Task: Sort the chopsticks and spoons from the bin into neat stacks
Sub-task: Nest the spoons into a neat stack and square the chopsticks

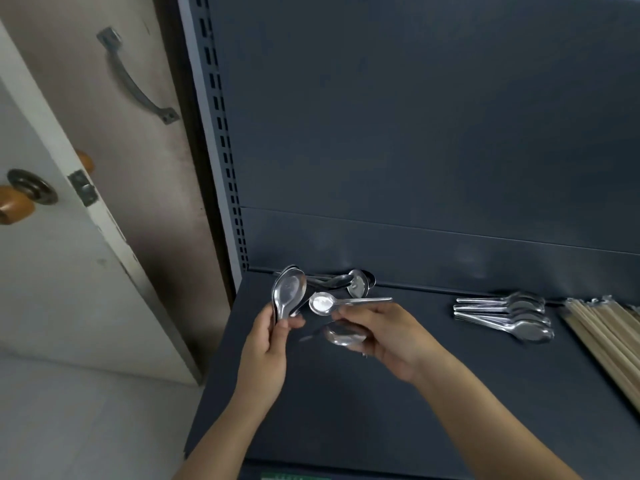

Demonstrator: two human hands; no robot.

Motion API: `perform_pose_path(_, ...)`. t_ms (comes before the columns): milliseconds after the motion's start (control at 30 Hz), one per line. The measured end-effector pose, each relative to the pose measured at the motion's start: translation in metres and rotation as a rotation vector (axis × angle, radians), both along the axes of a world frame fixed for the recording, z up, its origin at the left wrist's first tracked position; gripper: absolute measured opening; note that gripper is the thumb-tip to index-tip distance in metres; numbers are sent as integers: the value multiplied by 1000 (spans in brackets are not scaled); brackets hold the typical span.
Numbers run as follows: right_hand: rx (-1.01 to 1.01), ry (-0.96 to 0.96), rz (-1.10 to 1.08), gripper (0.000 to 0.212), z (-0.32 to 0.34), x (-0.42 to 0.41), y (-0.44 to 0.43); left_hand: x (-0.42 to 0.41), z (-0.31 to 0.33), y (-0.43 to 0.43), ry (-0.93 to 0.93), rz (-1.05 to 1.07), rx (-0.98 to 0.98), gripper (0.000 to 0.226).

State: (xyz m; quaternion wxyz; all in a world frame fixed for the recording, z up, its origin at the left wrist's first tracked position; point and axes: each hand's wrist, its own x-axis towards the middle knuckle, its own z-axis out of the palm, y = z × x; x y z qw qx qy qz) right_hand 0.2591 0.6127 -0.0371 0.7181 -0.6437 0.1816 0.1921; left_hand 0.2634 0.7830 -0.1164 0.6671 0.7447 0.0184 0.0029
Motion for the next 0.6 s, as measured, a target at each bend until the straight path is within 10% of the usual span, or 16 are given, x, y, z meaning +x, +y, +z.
perform_pose_path(300, 447, 162, -196, 32, 15, 15, 23, -6, 15, -5, 46, -158, -47, 25)
perform_pose_path(600, -227, -130, -64, 11, -7, 23, 29, -12, 10, 12, 121, -173, -7, 20)
